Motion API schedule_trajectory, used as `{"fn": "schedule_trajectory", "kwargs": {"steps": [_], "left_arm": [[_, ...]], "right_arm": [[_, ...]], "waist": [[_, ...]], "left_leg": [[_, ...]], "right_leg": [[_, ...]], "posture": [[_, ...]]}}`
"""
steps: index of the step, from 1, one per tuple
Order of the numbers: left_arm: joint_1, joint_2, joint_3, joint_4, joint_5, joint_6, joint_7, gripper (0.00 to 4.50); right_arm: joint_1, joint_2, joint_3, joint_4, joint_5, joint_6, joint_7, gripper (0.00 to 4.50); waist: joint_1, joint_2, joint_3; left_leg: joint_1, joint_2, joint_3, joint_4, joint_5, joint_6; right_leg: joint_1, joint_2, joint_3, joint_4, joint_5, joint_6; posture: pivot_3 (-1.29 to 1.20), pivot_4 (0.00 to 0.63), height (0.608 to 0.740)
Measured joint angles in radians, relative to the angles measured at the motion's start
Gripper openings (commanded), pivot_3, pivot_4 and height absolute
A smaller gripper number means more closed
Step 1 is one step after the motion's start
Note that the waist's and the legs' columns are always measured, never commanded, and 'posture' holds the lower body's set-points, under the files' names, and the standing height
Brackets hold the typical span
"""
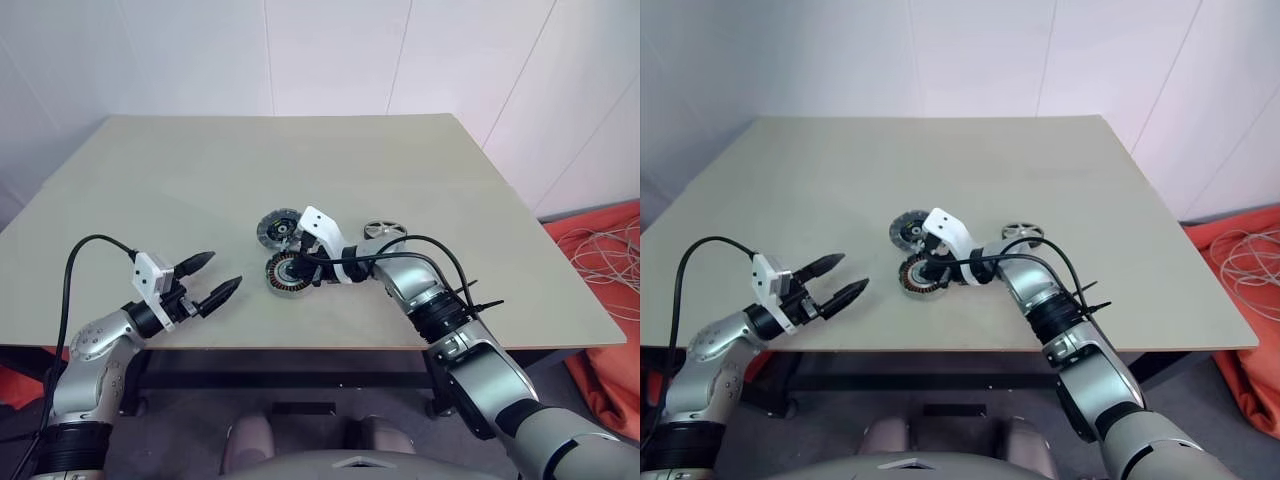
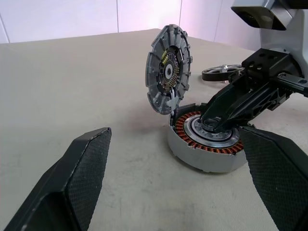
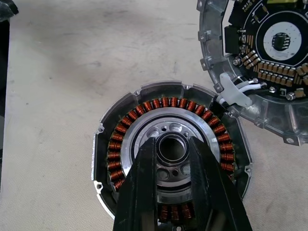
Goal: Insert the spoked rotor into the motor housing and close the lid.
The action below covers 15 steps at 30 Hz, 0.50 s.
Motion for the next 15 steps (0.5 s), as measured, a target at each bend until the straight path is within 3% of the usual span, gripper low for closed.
{"fn": "schedule_trajectory", "kwargs": {"steps": [15], "left_arm": [[-0.012, 0.000, 0.000, 0.011, 0.001, 0.000, 0.000, 4.50]], "right_arm": [[0.000, -0.001, 0.000, 0.000, 0.000, 0.002, 0.001, 0.61]], "waist": [[0.000, 0.000, 0.000]], "left_leg": [[0.000, 0.000, 0.000, 0.000, 0.000, 0.000]], "right_leg": [[0.000, 0.000, 0.000, 0.000, 0.000, 0.000]], "posture": [[0.00, 0.000, 0.740]]}}
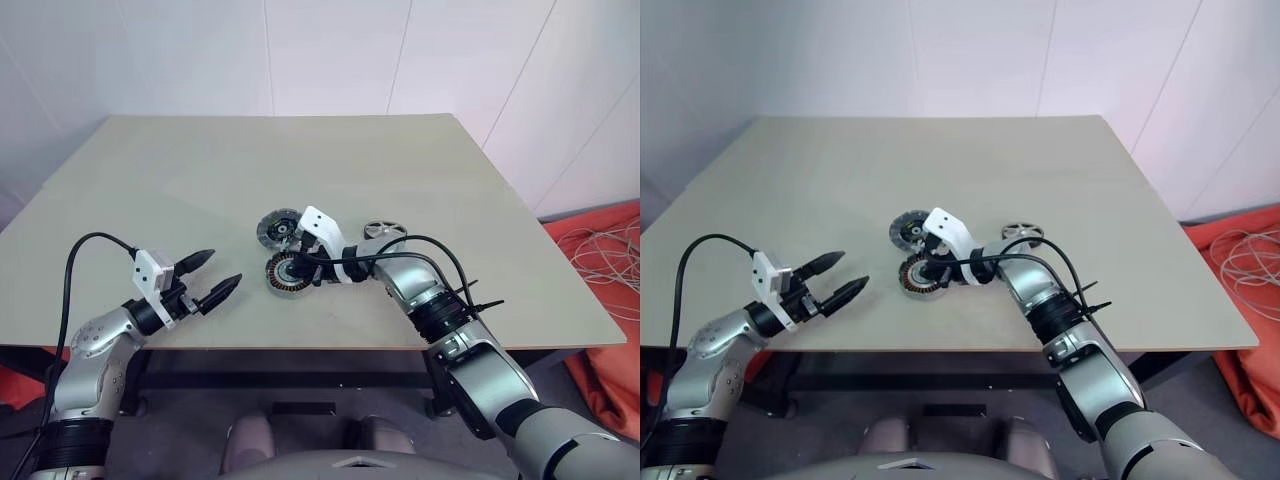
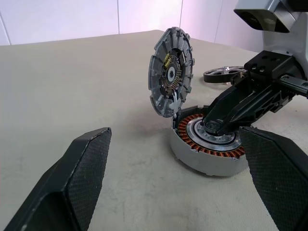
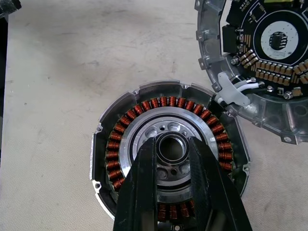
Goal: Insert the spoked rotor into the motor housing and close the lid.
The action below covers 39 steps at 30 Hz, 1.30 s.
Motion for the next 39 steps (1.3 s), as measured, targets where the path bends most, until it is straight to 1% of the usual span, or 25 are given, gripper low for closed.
{"fn": "schedule_trajectory", "kwargs": {"steps": [25, 28, 31, 32, 36, 37, 39], "left_arm": [[-0.004, 0.000, 0.000, 0.006, 0.001, -0.001, 0.002, 4.50], [-0.004, 0.000, 0.000, 0.006, 0.002, -0.001, 0.002, 4.50], [-0.006, 0.000, 0.000, 0.006, 0.002, -0.001, 0.002, 4.50], [-0.006, 0.000, 0.000, 0.006, 0.002, -0.001, 0.002, 4.50], [-0.007, 0.000, 0.000, 0.006, 0.002, -0.001, 0.002, 4.50], [-0.008, 0.000, 0.000, 0.006, 0.002, -0.001, 0.002, 4.50], [-0.008, 0.000, 0.000, 0.006, 0.003, -0.001, 0.002, 4.50]], "right_arm": [[0.001, 0.003, 0.001, -0.001, -0.002, 0.005, 0.004, 0.61], [0.001, 0.003, -0.002, -0.006, 0.003, 0.018, 0.013, 1.70], [0.002, 0.009, -0.002, -0.014, 0.012, 0.036, 0.024, 2.61], [0.003, 0.010, -0.001, -0.020, 0.013, 0.044, 0.029, 3.02], [0.007, 0.014, -0.001, -0.039, 0.015, 0.059, 0.031, 4.35], [0.007, 0.013, -0.001, -0.043, 0.015, 0.065, 0.029, 4.45], [0.007, 0.013, -0.006, -0.052, 0.019, 0.076, 0.027, 4.45]], "waist": [[0.000, 0.000, 0.000], [0.000, 0.000, 0.000], [0.000, 0.000, 0.000], [0.000, 0.000, 0.000], [0.001, 0.000, 0.000], [0.001, 0.000, 0.000], [0.001, 0.000, 0.000]], "left_leg": [[0.000, 0.000, 0.000, 0.000, 0.000, 0.000], [0.000, 0.000, 0.000, 0.000, 0.000, 0.000], [0.000, 0.000, 0.000, 0.000, 0.000, 0.000], [0.000, 0.000, 0.000, 0.000, 0.000, 0.000], [0.000, 0.000, 0.000, 0.000, 0.000, 0.000], [0.000, 0.000, 0.000, 0.000, 0.000, 0.000], [0.000, 0.000, 0.000, 0.000, 0.000, 0.000]], "right_leg": [[0.000, 0.000, 0.000, 0.000, 0.000, 0.000], [0.000, 0.000, 0.000, 0.000, 0.000, 0.000], [0.000, 0.000, 0.000, 0.000, 0.000, 0.000], [0.000, 0.000, 0.000, 0.000, 0.000, 0.000], [0.000, 0.000, 0.000, 0.000, 0.000, 0.000], [0.000, 0.000, 0.000, 0.000, 0.000, 0.000], [0.000, 0.000, 0.000, 0.000, 0.000, 0.000]], "posture": [[0.00, 0.000, 0.740], [0.00, 0.000, 0.740], [0.00, 0.000, 0.740], [0.00, 0.000, 0.740], [0.00, 0.000, 0.740], [0.00, 0.000, 0.740], [0.00, 0.000, 0.740]]}}
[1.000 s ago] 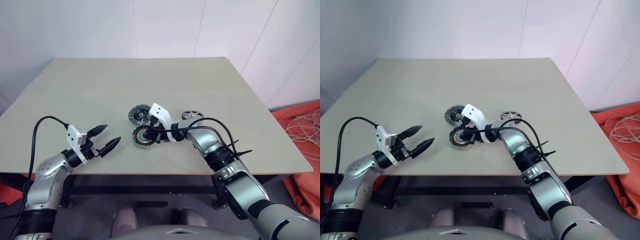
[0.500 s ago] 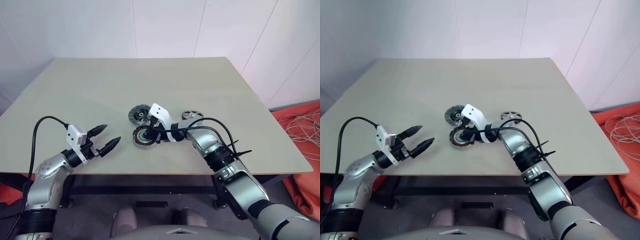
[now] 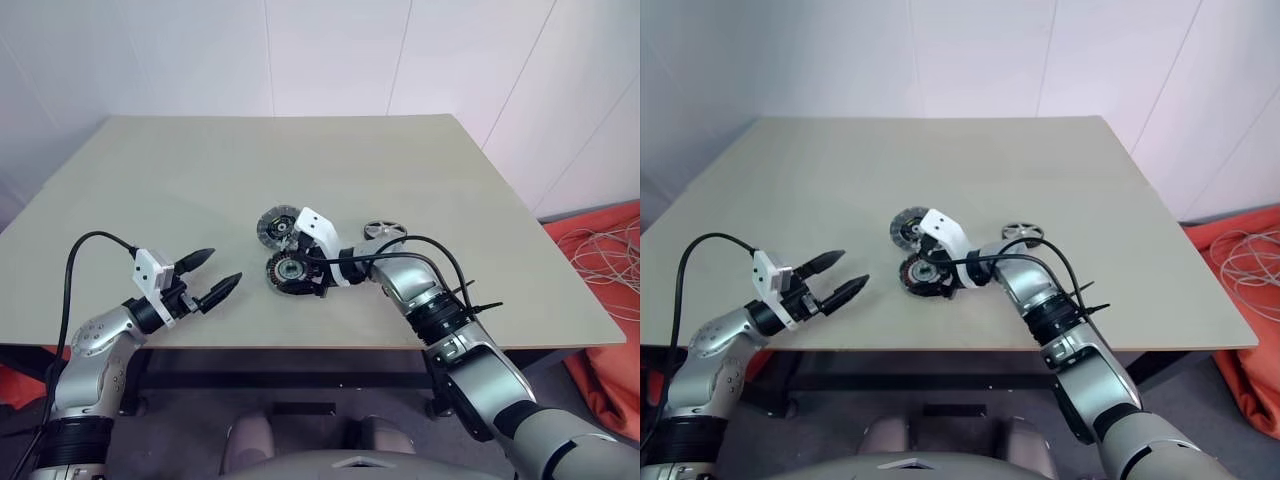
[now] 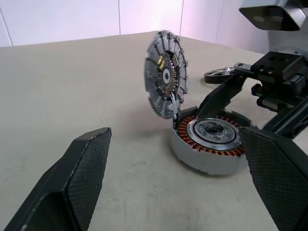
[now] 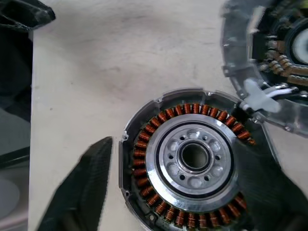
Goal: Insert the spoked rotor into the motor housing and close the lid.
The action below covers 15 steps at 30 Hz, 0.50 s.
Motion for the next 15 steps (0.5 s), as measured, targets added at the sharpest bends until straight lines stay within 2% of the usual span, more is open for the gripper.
{"fn": "schedule_trajectory", "kwargs": {"steps": [7, 10, 15], "left_arm": [[-0.007, 0.000, -0.003, 0.001, 0.001, 0.000, 0.000, 4.50], [-0.007, 0.000, -0.004, 0.002, 0.002, 0.000, 0.000, 4.50], [-0.007, -0.001, -0.004, 0.004, 0.004, 0.000, 0.000, 4.50]], "right_arm": [[-0.039, 0.010, -0.059, -0.086, 0.066, 0.064, -0.013, 4.45], [-0.049, 0.006, -0.066, -0.110, 0.078, 0.071, -0.015, 3.88], [-0.034, -0.030, -0.067, -0.109, 0.084, 0.050, -0.021, 2.14]], "waist": [[0.000, 0.000, 0.000], [0.000, 0.000, 0.000], [0.001, 0.000, 0.000]], "left_leg": [[0.000, 0.000, 0.000, 0.000, 0.000, 0.000], [0.000, 0.000, 0.000, 0.000, 0.000, 0.000], [-0.001, 0.000, 0.000, -0.001, 0.000, 0.000]], "right_leg": [[0.000, 0.000, 0.000, 0.000, 0.000, 0.000], [0.000, 0.000, 0.000, 0.000, 0.000, 0.000], [-0.001, 0.000, 0.000, 0.000, 0.000, 0.000]], "posture": [[0.00, 0.000, 0.740], [0.00, 0.000, 0.740], [0.00, 0.000, 0.740]]}}
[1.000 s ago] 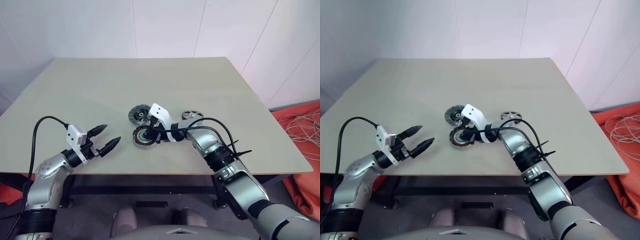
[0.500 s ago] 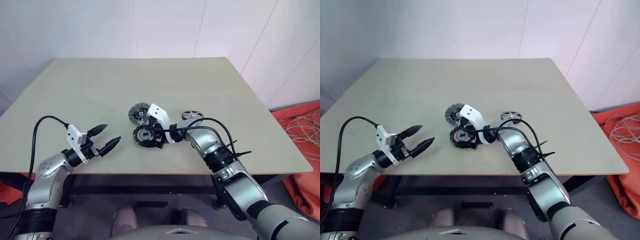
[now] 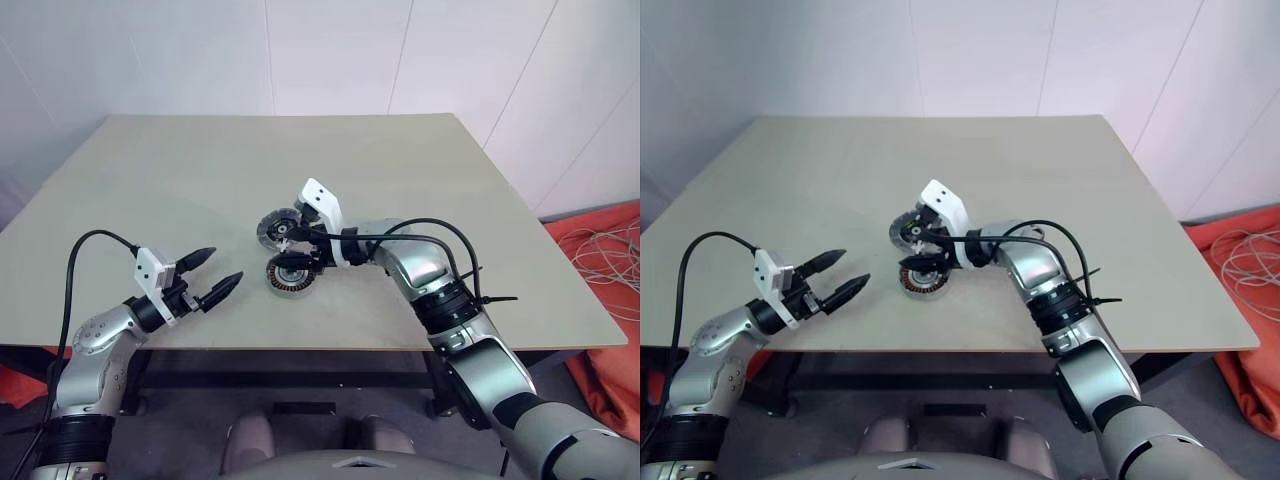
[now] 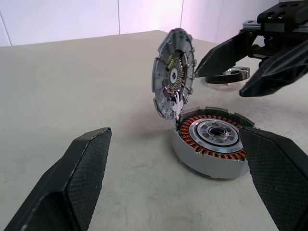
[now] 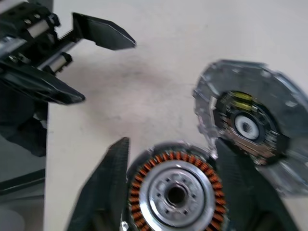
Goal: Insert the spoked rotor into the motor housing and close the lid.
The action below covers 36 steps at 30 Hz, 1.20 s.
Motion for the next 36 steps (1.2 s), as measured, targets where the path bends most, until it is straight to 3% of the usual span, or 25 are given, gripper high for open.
{"fn": "schedule_trajectory", "kwargs": {"steps": [6, 28, 36], "left_arm": [[-0.002, -0.001, -0.001, 0.007, 0.001, -0.001, 0.000, 4.50], [-0.002, -0.001, -0.002, 0.009, 0.002, -0.002, 0.001, 4.50], [-0.003, -0.001, -0.002, 0.009, 0.002, -0.002, 0.008, 4.50]], "right_arm": [[0.048, -0.009, 0.008, 0.024, -0.001, -0.030, -0.021, 0.06], [0.066, 0.029, 0.064, 0.191, -0.065, -0.198, -0.057, 0.02], [0.078, 0.060, -0.002, 0.193, -0.012, -0.141, -0.062, 0.02]], "waist": [[-0.001, 0.000, 0.000], [-0.001, 0.000, 0.000], [-0.002, 0.000, 0.000]], "left_leg": [[0.000, 0.000, 0.000, 0.000, 0.000, 0.000], [0.003, 0.000, 0.000, 0.000, 0.000, 0.000], [0.003, 0.000, 0.000, 0.000, 0.000, 0.000]], "right_leg": [[0.000, 0.000, 0.000, 0.000, 0.000, 0.000], [0.003, 0.000, 0.000, -0.001, 0.000, 0.000], [0.003, 0.000, 0.000, -0.001, 0.000, 0.000]], "posture": [[0.00, 0.000, 0.740], [0.00, 0.000, 0.740], [0.00, 0.000, 0.740]]}}
